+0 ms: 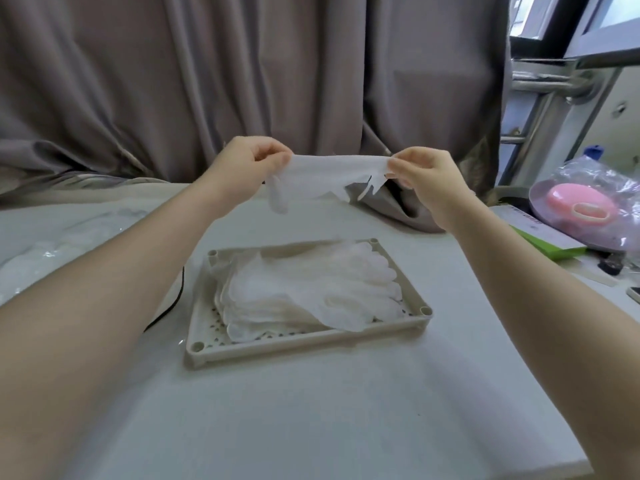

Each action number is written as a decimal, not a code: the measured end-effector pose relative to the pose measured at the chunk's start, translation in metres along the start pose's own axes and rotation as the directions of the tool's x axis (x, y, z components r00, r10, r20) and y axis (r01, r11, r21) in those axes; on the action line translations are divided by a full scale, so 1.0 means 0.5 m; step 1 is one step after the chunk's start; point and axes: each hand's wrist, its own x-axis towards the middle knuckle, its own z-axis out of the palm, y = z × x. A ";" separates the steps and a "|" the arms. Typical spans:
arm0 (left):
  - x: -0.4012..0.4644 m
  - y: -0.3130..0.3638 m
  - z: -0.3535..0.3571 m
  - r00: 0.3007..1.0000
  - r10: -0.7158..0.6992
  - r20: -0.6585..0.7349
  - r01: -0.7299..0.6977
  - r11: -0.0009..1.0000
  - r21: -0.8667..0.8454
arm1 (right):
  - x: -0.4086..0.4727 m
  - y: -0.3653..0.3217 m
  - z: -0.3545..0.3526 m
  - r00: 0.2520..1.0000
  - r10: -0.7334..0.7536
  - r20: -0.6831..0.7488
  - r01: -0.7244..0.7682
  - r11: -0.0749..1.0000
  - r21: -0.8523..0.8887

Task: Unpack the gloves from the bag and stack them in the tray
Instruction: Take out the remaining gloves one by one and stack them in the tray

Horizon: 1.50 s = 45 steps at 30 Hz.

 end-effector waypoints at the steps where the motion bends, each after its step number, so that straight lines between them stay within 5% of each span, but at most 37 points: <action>1: -0.010 0.001 -0.003 0.999 -0.037 0.023 0.038 0.997 -0.068 | -0.007 -0.001 -0.002 0.999 0.020 0.050 -0.022 0.998 0.057; 4: -0.040 0.018 -0.017 0.967 -0.186 0.175 0.236 0.912 -0.335 | -0.025 -0.017 -0.012 0.973 0.038 0.227 -0.112 0.940 0.321; 7: -0.067 0.020 -0.026 0.888 -0.285 0.361 0.386 0.889 -0.248 | -0.035 -0.023 -0.015 0.944 0.071 0.322 -0.203 0.894 0.399; 9: -0.076 0.000 -0.019 0.867 -0.328 0.377 0.388 0.916 -0.097 | -0.037 -0.003 -0.003 0.923 0.141 0.358 -0.263 0.910 0.319; 12: -0.079 -0.045 0.000 0.865 -0.375 0.334 0.363 0.926 0.101 | -0.044 0.055 0.021 0.870 0.279 0.406 -0.297 0.955 -0.018; 15: -0.078 -0.077 0.016 0.869 -0.431 0.243 0.337 0.875 0.347 | -0.047 0.103 0.053 0.822 0.443 0.358 -0.358 0.891 -0.280; 17: -0.073 -0.094 0.028 0.897 -0.415 0.151 0.276 0.794 0.541 | -0.041 0.121 0.074 0.870 0.445 0.211 -0.298 0.817 -0.493; 19: -0.077 -0.090 0.046 0.970 -0.231 0.072 0.113 0.695 0.710 | -0.042 0.116 0.094 0.972 0.214 0.101 -0.106 0.777 -0.620; 22: -0.103 -0.058 0.086 0.943 0.163 0.291 -0.309 0.757 0.576 | -0.080 0.059 0.124 0.920 -0.192 0.342 0.353 0.784 -0.510; 24: -0.133 -0.052 0.114 0.870 0.133 0.474 -0.404 0.743 0.533 | -0.118 0.040 0.153 0.808 -0.115 0.578 0.481 0.695 -0.535; 26: -0.155 -0.071 0.127 0.833 -0.099 0.545 -0.326 0.707 0.627 | -0.134 0.051 0.162 0.775 0.062 0.629 0.506 0.536 -0.676; 28: -0.169 -0.096 0.122 0.816 -0.244 0.524 -0.264 0.649 0.713 | -0.133 0.068 0.149 0.772 0.144 0.619 0.511 0.436 -0.740; 34: -0.181 -0.132 0.090 0.815 -0.291 0.501 -0.321 0.492 0.809 | -0.113 0.089 0.069 0.845 0.415 0.337 0.307 0.139 -0.941; 36: -0.190 -0.113 0.079 0.838 -0.200 0.508 -0.356 0.506 0.786 | -0.121 0.072 0.073 0.900 0.345 0.266 0.223 0.160 -0.962; 38: -0.207 -0.090 0.051 0.887 0.011 0.462 -0.378 0.591 0.712 | -0.139 0.031 0.114 0.960 0.100 0.262 0.224 0.289 -0.931; 42: -0.258 -0.085 -0.054 0.901 0.401 0.165 -0.408 0.654 0.637 | -0.207 -0.079 0.260 0.880 -0.324 0.347 0.472 0.671 -0.572; 45: -0.282 -0.131 -0.128 0.964 0.253 -0.081 -0.116 0.678 0.726 | -0.241 -0.131 0.365 0.790 -0.464 0.401 0.597 0.732 -0.328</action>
